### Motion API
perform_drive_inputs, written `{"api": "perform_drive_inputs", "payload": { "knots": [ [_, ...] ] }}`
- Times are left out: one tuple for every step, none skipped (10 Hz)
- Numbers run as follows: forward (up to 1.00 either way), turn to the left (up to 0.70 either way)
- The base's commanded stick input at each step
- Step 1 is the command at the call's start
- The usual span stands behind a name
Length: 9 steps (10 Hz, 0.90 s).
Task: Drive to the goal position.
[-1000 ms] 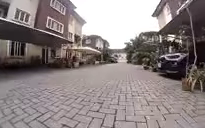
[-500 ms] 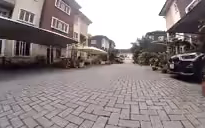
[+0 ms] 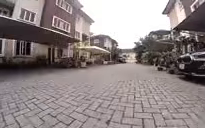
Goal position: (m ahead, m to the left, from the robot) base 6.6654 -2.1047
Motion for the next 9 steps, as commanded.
{"api": "perform_drive_inputs", "payload": {
  "knots": [
    [0.70,-0.29],
    [0.70,-0.06],
    [0.70,0.00],
    [0.70,0.00],
    [0.70,0.00],
    [0.70,0.00],
    [0.70,0.00],
    [0.70,0.00],
    [0.70,0.00]
  ]
}}
